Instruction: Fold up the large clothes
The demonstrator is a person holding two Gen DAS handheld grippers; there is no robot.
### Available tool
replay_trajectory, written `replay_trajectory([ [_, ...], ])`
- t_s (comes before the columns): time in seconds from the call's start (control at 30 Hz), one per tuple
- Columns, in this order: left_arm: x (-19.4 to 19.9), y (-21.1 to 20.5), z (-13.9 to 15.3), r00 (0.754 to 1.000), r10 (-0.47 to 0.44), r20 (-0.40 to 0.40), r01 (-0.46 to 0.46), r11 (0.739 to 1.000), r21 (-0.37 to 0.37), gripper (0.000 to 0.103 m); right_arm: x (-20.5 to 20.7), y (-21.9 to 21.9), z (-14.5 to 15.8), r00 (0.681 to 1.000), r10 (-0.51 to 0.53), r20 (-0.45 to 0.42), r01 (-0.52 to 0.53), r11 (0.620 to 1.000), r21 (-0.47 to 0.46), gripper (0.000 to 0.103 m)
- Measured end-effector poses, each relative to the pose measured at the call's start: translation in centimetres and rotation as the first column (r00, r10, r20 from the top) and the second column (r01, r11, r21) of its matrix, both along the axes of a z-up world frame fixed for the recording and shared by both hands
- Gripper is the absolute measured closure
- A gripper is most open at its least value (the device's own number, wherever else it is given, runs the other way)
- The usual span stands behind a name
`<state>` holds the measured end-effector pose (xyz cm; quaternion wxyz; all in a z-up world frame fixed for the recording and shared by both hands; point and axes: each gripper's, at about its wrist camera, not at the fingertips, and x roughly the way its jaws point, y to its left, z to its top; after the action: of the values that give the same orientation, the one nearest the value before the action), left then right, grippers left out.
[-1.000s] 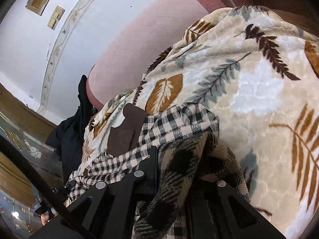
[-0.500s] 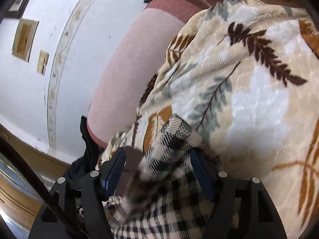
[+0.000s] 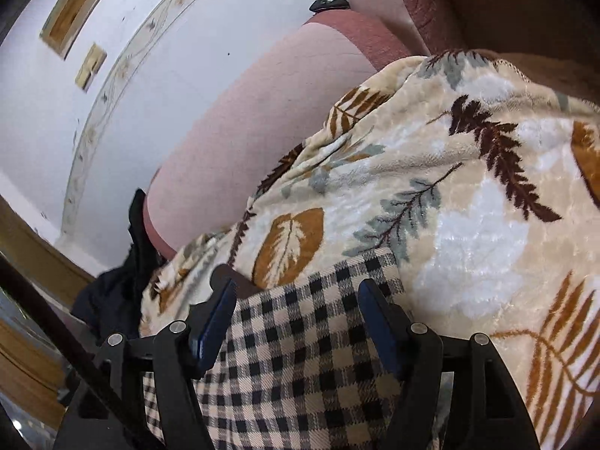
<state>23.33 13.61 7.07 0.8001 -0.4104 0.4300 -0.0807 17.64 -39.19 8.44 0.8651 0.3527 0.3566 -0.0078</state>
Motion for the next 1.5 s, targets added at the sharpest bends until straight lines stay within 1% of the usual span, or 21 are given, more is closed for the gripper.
replay_trajectory([
  [0.13,-2.4,-0.8,0.0,0.999,-0.049,-0.020,0.051,0.989,0.139,0.041,-0.8,1.5,0.3,0.999,0.040,-0.022,-0.042,0.998,-0.052,0.030],
  [0.17,-3.3,-1.3,-0.4,0.997,-0.070,-0.033,0.075,0.979,0.187,0.041,-0.9,2.2,0.4,0.997,0.067,-0.034,-0.069,0.995,-0.072,0.030],
  [0.3,-5.9,-3.0,-1.9,0.989,-0.130,-0.072,0.145,0.942,0.303,0.041,-1.9,5.2,0.4,0.986,0.151,-0.071,-0.161,0.973,-0.164,0.030],
  [0.4,-8.4,-4.0,-2.9,0.984,-0.162,-0.077,0.179,0.917,0.358,0.041,-3.1,7.2,0.0,0.972,0.212,-0.106,-0.229,0.954,-0.195,0.030],
  [0.53,-11.3,-4.8,-4.3,0.979,-0.184,-0.085,0.203,0.890,0.408,0.041,-5.3,9.7,-0.5,0.941,0.306,-0.147,-0.333,0.916,-0.225,0.034],
  [0.6,-12.4,-4.8,-5.3,0.977,-0.187,-0.104,0.214,0.881,0.423,0.041,-6.6,10.7,-0.9,0.928,0.333,-0.168,-0.367,0.896,-0.250,0.034],
  [0.63,-12.8,-4.8,-5.5,0.977,-0.193,-0.091,0.213,0.875,0.434,0.041,-7.2,10.9,-1.2,0.925,0.335,-0.181,-0.374,0.890,-0.261,0.034],
  [0.67,-13.4,-5.0,-5.4,0.976,-0.207,-0.074,0.218,0.859,0.463,0.041,-7.9,10.8,-1.7,0.923,0.329,-0.200,-0.374,0.888,-0.267,0.034],
  [0.73,-14.2,-5.7,-5.3,0.967,-0.242,-0.085,0.249,0.806,0.537,0.041,-8.7,10.2,-2.7,0.923,0.296,-0.245,-0.358,0.893,-0.273,0.035],
  [0.8,-14.8,-6.3,-5.3,0.959,-0.265,-0.100,0.271,0.755,0.597,0.041,-9.5,9.0,-3.8,0.923,0.225,-0.313,-0.324,0.893,-0.313,0.040],
  [0.83,-15.0,-6.5,-5.4,0.956,-0.273,-0.108,0.280,0.733,0.619,0.041,-9.9,8.3,-4.2,0.923,0.181,-0.341,-0.301,0.890,-0.342,0.046],
  [0.9,-15.5,-6.7,-5.4,0.952,-0.283,-0.120,0.292,0.707,0.645,0.041,-10.8,6.5,-4.7,0.921,0.061,-0.384,-0.232,0.879,-0.416,0.046],
  [0.93,-15.7,-6.8,-5.4,0.950,-0.288,-0.125,0.297,0.696,0.654,0.041,-11.3,5.5,-4.8,0.919,0.011,-0.393,-0.196,0.880,-0.434,0.046],
  [0.97,-15.9,-6.8,-5.4,0.948,-0.290,-0.131,0.302,0.687,0.661,0.041,-12.1,4.1,-4.6,0.919,-0.037,-0.393,-0.145,0.894,-0.423,0.046],
  [1.07,-16.6,-6.7,-5.3,0.943,-0.300,-0.143,0.316,0.676,0.666,0.043,-14.0,2.1,-3.2,0.923,-0.106,-0.371,-0.061,0.909,-0.412,0.046],
  [1.13,-17.2,-6.6,-5.2,0.940,-0.308,-0.144,0.323,0.678,0.660,0.047,-15.1,2.3,-1.8,0.941,-0.092,-0.325,-0.055,0.907,-0.418,0.045],
  [1.23,-18.4,-5.9,-4.8,0.939,-0.312,-0.145,0.330,0.701,0.633,0.056,-16.5,4.1,0.0,0.970,-0.015,-0.244,-0.083,0.918,-0.387,0.045],
  [1.27,-18.9,-5.7,-4.7,0.938,-0.316,-0.142,0.333,0.708,0.623,0.062,-16.8,5.2,0.5,0.977,0.028,-0.211,-0.108,0.919,-0.380,0.045],
  [1.3,-19.6,-5.5,-4.3,0.937,-0.321,-0.136,0.334,0.714,0.615,0.064,-16.9,6.3,0.8,0.980,0.064,-0.190,-0.133,0.915,-0.380,0.045],
  [1.4,-21.0,-4.9,-3.1,0.945,-0.317,-0.085,0.301,0.732,0.611,0.064,-16.1,10.3,1.1,0.971,0.170,-0.169,-0.225,0.891,-0.395,0.045],
  [1.5,-20.9,-4.4,-2.3,0.952,-0.301,-0.051,0.271,0.759,0.591,0.064,-15.1,14.4,0.6,0.951,0.257,-0.172,-0.304,0.879,-0.369,0.045],
])
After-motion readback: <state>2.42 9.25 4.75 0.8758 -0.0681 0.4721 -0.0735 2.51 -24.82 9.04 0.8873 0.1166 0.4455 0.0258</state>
